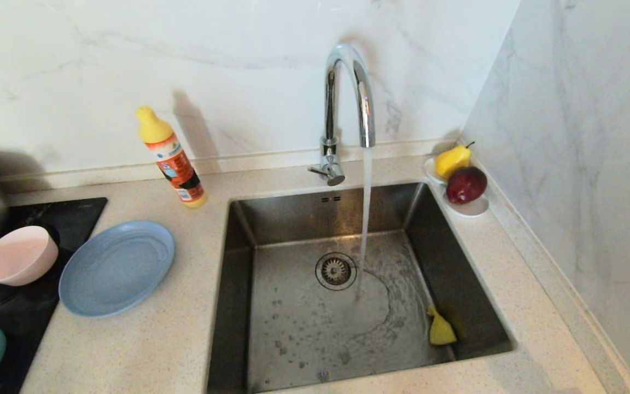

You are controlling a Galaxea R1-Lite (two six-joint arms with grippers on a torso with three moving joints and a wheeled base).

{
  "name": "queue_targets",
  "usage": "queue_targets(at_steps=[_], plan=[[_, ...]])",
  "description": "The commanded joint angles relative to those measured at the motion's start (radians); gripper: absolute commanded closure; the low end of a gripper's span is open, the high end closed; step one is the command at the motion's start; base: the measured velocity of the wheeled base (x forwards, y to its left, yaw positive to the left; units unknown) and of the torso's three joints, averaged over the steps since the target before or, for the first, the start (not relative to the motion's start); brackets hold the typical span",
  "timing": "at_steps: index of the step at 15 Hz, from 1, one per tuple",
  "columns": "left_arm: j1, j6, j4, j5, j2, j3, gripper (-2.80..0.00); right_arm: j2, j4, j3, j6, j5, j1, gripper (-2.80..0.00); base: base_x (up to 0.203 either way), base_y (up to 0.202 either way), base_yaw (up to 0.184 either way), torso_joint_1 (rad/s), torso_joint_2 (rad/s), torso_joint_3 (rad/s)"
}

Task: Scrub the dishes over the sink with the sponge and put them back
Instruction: Turn off the faucet

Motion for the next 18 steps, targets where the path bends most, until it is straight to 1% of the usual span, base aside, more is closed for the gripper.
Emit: queue_targets(at_steps=[1,2,3,4,5,6,7,9,11,12,13,14,16,18], plan=[[0.0,0.006,-0.012,-0.002,0.001,0.006,0.0,0.001,0.001,-0.001,-0.001,0.0,0.0,0.0,0.0,0.0,0.0,0.0,0.0,0.0],[0.0,0.013,-0.012,-0.005,0.001,0.007,0.0,0.0,0.0,0.001,-0.001,0.0,0.0,0.0,0.0,0.0,0.0,0.0,0.0,0.0],[0.0,0.003,-0.016,-0.008,0.001,0.007,0.0,0.001,0.001,0.001,0.002,-0.001,0.0,0.0,0.0,0.0,0.0,0.0,0.0,0.0],[0.0,-0.003,-0.018,-0.009,0.001,-0.021,0.0,0.0,0.001,0.001,0.001,0.0,0.0,0.0,0.0,0.0,0.0,0.0,0.0,0.0],[0.0,-0.008,-0.008,-0.024,0.004,-0.091,0.0,0.0,0.001,0.001,0.002,0.0,0.0,0.0,0.0,0.0,0.0,0.0,0.0,0.0],[0.0,-0.016,0.016,-0.064,0.02,-0.178,0.0,0.0,0.001,0.001,0.003,-0.001,0.0,0.0,0.0,0.0,0.0,0.0,0.0,0.0],[0.0,-0.023,0.048,-0.119,0.059,-0.261,0.0,0.001,0.001,0.001,0.003,0.0,0.0,0.0,0.0,0.0,0.0,0.0,0.0,0.0],[0.0,-0.068,0.1,-0.264,0.244,-0.405,0.0,0.0,0.001,0.001,0.003,0.0,0.0,0.0,0.0,0.0,0.0,0.0,0.0,0.0],[-0.001,-0.11,0.104,-0.408,0.472,-0.491,0.0,0.001,0.001,0.001,0.003,-0.001,0.0,0.0,0.0,0.0,0.0,0.0,0.0,0.0],[-0.001,-0.123,0.083,-0.474,0.591,-0.518,0.0,0.0,0.001,0.001,0.003,-0.001,0.0,0.0,0.0,0.0,0.0,0.0,0.0,0.0],[-0.003,-0.131,0.045,-0.533,0.71,-0.537,0.0,0.001,0.001,0.001,0.003,-0.001,0.0,0.0,0.0,0.0,0.0,0.0,0.0,0.0],[-0.004,-0.139,-0.017,-0.591,0.84,-0.554,0.0,0.0,0.001,0.001,0.003,0.0,0.0,0.0,0.0,0.0,0.0,0.0,0.0,0.0],[-0.016,-0.154,-0.181,-0.683,1.08,-0.581,0.0,0.001,0.001,0.001,0.003,0.0,0.0,0.0,0.0,0.0,0.0,0.0,0.0,0.0],[-0.081,-0.191,-0.376,-0.749,1.306,-0.618,0.0,0.0,0.001,0.001,0.003,0.0,0.0,0.0,0.0,0.0,0.0,0.0,0.0,0.0]])
